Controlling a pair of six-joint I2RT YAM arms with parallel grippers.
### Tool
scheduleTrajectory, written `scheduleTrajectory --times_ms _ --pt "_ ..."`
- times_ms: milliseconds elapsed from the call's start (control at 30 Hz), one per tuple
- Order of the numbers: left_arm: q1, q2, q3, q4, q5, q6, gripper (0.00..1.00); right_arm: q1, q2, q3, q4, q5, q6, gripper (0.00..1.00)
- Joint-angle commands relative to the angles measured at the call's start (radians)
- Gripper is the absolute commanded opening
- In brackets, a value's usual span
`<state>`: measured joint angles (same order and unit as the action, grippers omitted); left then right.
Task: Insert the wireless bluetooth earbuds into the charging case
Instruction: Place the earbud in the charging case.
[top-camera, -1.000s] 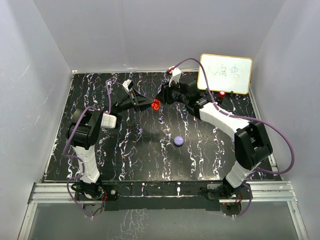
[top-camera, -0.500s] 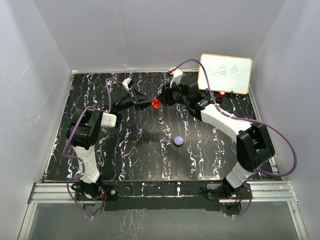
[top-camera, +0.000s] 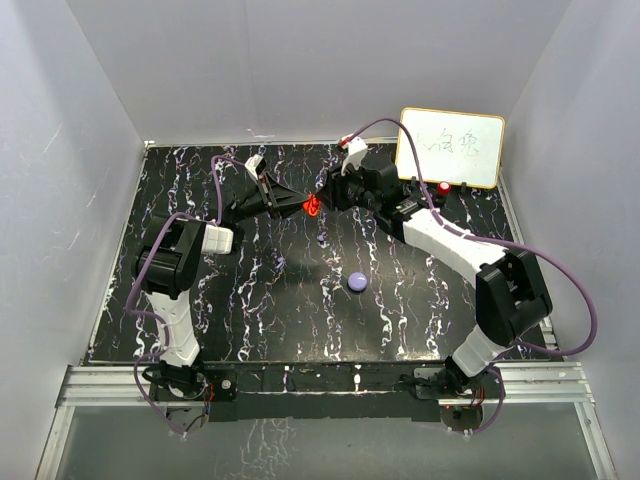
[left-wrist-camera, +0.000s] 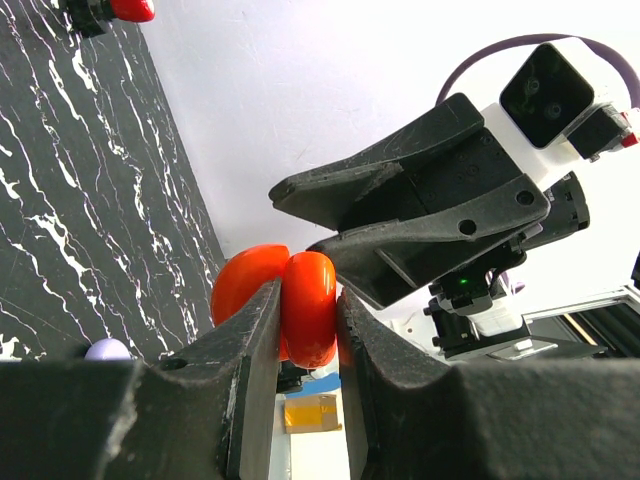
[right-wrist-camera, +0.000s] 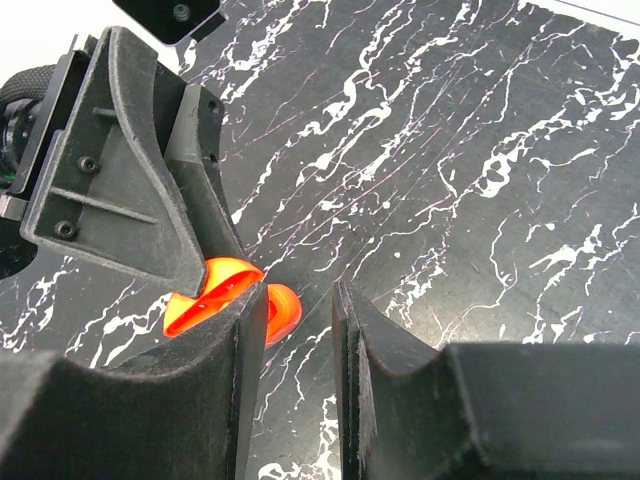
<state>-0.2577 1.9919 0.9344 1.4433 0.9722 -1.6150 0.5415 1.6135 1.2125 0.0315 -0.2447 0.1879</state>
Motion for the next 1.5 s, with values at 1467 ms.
scheduleTrajectory --times_ms 1467 --pt "-0.006 -0.057 -0.002 0.063 -0.021 0.021 0.00 0.046 -0.099 -0.057 0.038 0.019 -0.053 0.31"
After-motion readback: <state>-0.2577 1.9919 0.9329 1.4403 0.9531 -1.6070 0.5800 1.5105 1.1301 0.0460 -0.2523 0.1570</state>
